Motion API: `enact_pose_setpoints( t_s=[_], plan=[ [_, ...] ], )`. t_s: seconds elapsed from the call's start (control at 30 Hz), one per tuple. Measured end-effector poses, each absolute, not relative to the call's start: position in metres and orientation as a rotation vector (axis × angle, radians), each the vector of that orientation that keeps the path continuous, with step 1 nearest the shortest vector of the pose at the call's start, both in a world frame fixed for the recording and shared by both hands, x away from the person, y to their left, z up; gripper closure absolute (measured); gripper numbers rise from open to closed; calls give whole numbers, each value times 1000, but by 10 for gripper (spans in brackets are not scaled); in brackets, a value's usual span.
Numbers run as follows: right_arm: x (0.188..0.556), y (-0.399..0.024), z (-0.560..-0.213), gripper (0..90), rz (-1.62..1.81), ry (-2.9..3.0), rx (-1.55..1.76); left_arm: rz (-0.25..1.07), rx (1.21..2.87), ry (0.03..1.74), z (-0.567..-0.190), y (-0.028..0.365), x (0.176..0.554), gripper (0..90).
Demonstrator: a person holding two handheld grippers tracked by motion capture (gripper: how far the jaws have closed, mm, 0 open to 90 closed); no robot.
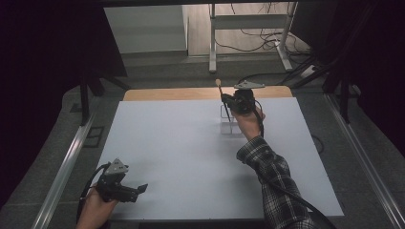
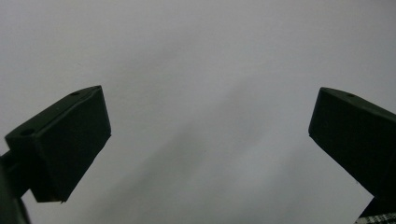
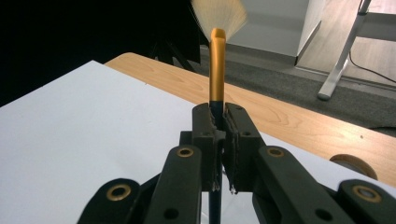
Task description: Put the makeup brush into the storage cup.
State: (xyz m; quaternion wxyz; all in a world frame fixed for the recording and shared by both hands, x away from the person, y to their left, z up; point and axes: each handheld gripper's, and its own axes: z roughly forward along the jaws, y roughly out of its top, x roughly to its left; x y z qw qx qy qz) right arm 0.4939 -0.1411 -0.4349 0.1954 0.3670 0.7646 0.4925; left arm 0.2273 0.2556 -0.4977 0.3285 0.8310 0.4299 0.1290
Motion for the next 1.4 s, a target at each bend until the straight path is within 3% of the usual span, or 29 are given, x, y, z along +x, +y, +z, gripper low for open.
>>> enact_pose_setpoints(
  t_s=[0.73, 0.77, 0.9, 1.07, 1.4],
  plan=[
    [490, -145, -453, 827, 1345, 2167, 1045, 337, 2197, 1121, -498, 254, 228, 0],
    [490, -145, -453, 774, 1350, 2175, 1040, 337, 2197, 1121, -498, 254, 228, 0],
    [491, -143, -450, 396, 1345, 2169, 1053, 337, 2199, 1122, -499, 254, 228, 0],
    [494, -143, -446, 176, 1354, 2182, 1086, 338, 2203, 1121, -499, 254, 228, 0],
    [493, -143, -448, 98, 1309, 2229, 1073, 339, 2207, 1121, -499, 253, 228, 0]
  ],
)
